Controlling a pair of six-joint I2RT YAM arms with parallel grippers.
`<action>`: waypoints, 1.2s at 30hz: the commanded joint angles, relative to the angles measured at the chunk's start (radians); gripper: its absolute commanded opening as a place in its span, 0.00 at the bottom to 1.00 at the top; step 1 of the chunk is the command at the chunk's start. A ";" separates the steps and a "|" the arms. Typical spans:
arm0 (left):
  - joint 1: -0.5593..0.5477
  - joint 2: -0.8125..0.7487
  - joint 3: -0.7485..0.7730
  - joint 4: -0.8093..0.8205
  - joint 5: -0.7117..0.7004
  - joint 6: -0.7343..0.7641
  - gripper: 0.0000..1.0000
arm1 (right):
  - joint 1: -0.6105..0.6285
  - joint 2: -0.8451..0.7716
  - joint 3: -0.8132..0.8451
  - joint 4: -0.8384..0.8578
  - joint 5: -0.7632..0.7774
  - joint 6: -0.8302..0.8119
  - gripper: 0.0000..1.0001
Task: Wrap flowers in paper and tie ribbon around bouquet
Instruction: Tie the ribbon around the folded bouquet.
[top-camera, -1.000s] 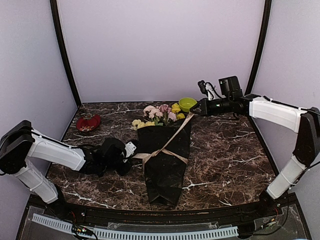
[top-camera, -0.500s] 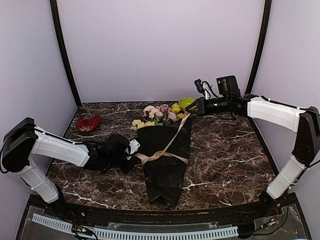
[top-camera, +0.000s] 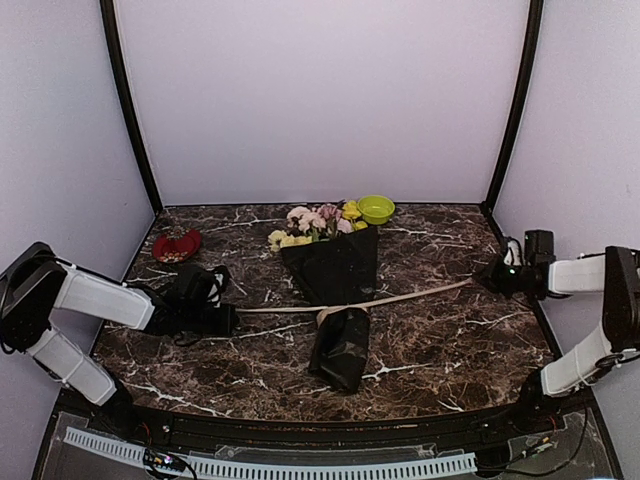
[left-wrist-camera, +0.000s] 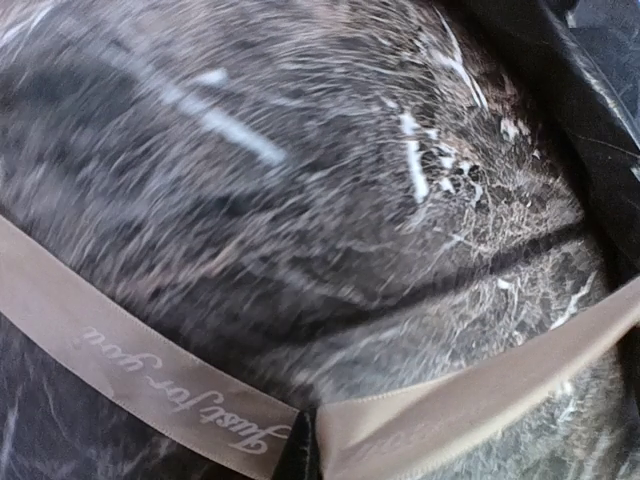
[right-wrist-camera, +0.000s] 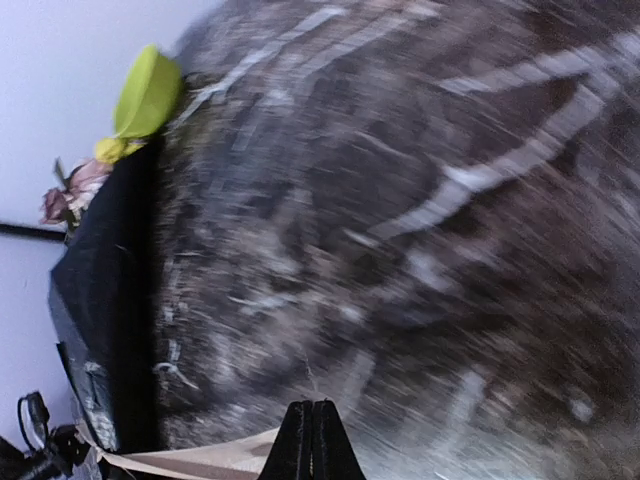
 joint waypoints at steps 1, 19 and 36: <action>0.097 -0.088 -0.229 0.056 0.107 -0.307 0.00 | -0.217 -0.163 -0.235 0.170 0.014 0.084 0.00; 0.357 -0.575 -0.426 -0.110 0.033 -0.424 0.00 | -0.477 -0.136 -0.353 0.188 0.014 0.084 0.00; 0.381 -0.583 -0.442 -0.093 0.039 -0.425 0.00 | -0.514 -0.156 -0.341 0.159 0.000 0.001 0.00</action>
